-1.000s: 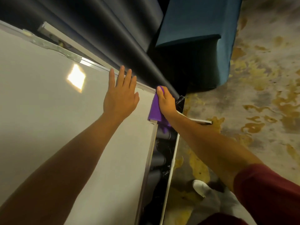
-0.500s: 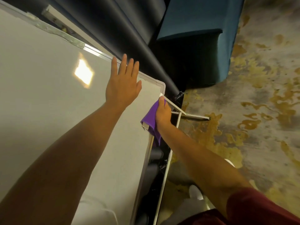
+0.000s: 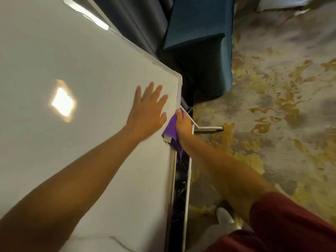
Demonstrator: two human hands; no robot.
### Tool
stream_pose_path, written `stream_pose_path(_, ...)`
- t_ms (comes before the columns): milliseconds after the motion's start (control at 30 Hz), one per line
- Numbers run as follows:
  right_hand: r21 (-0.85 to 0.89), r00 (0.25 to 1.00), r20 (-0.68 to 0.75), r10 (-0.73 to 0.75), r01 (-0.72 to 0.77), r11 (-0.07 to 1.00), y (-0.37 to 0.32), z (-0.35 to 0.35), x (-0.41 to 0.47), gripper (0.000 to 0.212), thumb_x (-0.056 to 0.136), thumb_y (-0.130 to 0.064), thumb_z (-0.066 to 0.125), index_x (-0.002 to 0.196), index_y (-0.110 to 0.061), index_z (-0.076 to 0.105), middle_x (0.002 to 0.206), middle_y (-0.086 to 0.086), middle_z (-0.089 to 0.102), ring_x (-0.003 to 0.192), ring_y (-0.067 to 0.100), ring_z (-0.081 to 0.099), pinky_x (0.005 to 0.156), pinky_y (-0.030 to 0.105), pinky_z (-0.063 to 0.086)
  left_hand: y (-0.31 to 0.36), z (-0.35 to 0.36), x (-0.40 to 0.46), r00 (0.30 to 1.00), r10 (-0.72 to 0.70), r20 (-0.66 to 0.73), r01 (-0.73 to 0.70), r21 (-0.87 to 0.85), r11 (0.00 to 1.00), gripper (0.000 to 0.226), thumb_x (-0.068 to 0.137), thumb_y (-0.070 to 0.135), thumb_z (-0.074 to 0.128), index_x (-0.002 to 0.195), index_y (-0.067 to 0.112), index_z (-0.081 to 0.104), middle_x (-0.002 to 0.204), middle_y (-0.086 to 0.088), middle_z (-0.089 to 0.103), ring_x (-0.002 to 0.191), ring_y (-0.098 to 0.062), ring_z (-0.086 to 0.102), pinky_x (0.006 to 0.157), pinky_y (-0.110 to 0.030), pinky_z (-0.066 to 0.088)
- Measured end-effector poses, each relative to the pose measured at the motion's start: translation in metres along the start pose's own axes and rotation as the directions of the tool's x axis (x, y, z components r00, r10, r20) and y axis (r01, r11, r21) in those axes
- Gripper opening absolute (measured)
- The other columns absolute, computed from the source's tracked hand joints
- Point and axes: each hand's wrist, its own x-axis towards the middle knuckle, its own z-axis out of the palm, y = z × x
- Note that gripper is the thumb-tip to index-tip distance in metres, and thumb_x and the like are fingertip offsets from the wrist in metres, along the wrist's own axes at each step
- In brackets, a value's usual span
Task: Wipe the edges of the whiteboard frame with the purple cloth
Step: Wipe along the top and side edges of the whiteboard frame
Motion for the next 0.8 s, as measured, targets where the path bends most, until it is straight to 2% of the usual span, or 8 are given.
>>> stream_pose_path(133, 0.010, 0.999, -0.034, -0.033, 0.034, 0.999, -0.008, 0.003, -0.005, 0.035, 0.101, -0.047, 0.040, 0.112, -0.017, 0.054, 0.114, 0.010, 0.064, 0.095, 0.021, 0.063, 0.080, 0.035, 0.054, -0.005, 0.001, -0.124, 0.995, 0.078, 0.067, -0.082, 0.047, 0.996, 0.069, 0.100, 0.060, 0.032, 0.161, 0.027, 0.026, 0.173, -0.011, 0.009, 0.159, -0.039, 0.000, 0.123, -0.067, 0.002)
stream_pose_path(233, -0.001, 0.998, -0.054, -0.040, 0.040, 0.999, -0.002, 0.002, -0.012, 0.039, 0.101, -0.045, 0.041, 0.111, -0.012, 0.057, 0.114, 0.014, 0.065, 0.101, 0.026, 0.063, 0.089, 0.039, 0.054, -0.002, 0.003, -0.177, 0.985, 0.099, 0.141, -0.120, 0.143, 0.982, 0.072, 0.102, 0.062, 0.020, 0.163, 0.023, 0.017, 0.172, -0.015, 0.004, 0.158, -0.042, -0.004, 0.122, -0.067, -0.003)
stream_pose_path(367, -0.053, 0.998, -0.059, -0.021, 0.018, 0.998, 0.029, 0.005, -0.042, 0.044, 0.101, -0.049, 0.039, 0.112, -0.010, 0.055, 0.114, 0.014, 0.064, 0.102, 0.027, 0.063, 0.091, 0.042, 0.054, 0.008, 0.009, -0.171, 0.993, 0.039, 0.110, -0.062, 0.217, 0.974, 0.074, 0.102, 0.061, 0.011, 0.164, 0.020, 0.007, 0.171, -0.020, -0.004, 0.157, -0.045, -0.008, 0.122, -0.068, 0.000)
stream_pose_path(467, -0.053, 0.997, -0.059, -0.051, 0.048, 0.997, 0.056, 0.002, -0.067, 0.034, 0.101, -0.048, 0.038, 0.109, -0.018, 0.051, 0.111, 0.009, 0.063, 0.095, 0.022, 0.063, 0.078, 0.036, 0.055, 0.007, 0.017, -0.160, 0.997, 0.013, 0.075, -0.030, 0.228, 0.973, 0.074, 0.101, 0.062, 0.008, 0.164, 0.022, 0.010, 0.172, -0.019, 0.000, 0.158, -0.044, -0.004, 0.122, -0.067, 0.002)
stream_pose_path(533, -0.060, 0.995, -0.064, -0.074, 0.070, 0.996, 0.070, -0.006, -0.080, 0.038, 0.101, -0.048, 0.038, 0.123, -0.020, 0.049, 0.114, 0.006, 0.061, 0.091, 0.017, 0.061, 0.070, 0.030, 0.053, 0.008, 0.019, -0.154, 0.999, 0.018, 0.051, -0.031, 0.257, 0.966, 0.075, 0.100, 0.063, 0.006, 0.164, 0.023, 0.011, 0.172, -0.018, 0.002, 0.158, -0.043, -0.001, 0.123, -0.067, 0.003)
stream_pose_path(633, -0.116, 0.990, -0.038, -0.136, 0.130, 0.985, 0.083, -0.015, -0.096, 0.045, 0.101, -0.049, 0.036, 0.142, -0.030, 0.035, 0.120, -0.001, 0.056, 0.098, 0.016, 0.058, 0.079, 0.034, 0.054, 0.019, 0.014, -0.147, 0.999, 0.004, 0.042, -0.016, 0.292, 0.956, 0.075, 0.100, 0.063, 0.007, 0.163, 0.024, 0.013, 0.172, -0.017, 0.006, 0.158, -0.043, 0.003, 0.124, -0.068, 0.004)
stream_pose_path(733, -0.156, 0.983, 0.010, -0.185, 0.184, 0.970, 0.108, -0.024, -0.119, 0.046, 0.102, -0.048, 0.035, 0.146, -0.041, 0.023, 0.106, -0.012, 0.056, 0.091, 0.012, 0.061, 0.074, 0.030, 0.055, 0.026, 0.013, -0.149, 0.999, -0.020, 0.037, 0.008, 0.293, 0.956, 0.074, 0.100, 0.064, 0.012, 0.163, 0.026, 0.015, 0.172, -0.016, 0.006, 0.159, -0.042, 0.003, 0.125, -0.067, 0.005)
stream_pose_path(800, -0.150, 0.984, 0.068, -0.164, 0.172, 0.974, 0.129, -0.029, -0.138, 0.048, 0.102, -0.049, 0.035, 0.147, -0.045, 0.018, 0.111, -0.010, 0.055, 0.094, 0.013, 0.062, 0.078, 0.032, 0.056, 0.027, 0.013, -0.156, 0.997, -0.062, 0.041, 0.048, 0.278, 0.959, 0.074, 0.100, 0.065, 0.014, 0.163, 0.026, 0.015, 0.173, -0.015, 0.004, 0.159, -0.041, 0.002, 0.125, -0.066, 0.004)
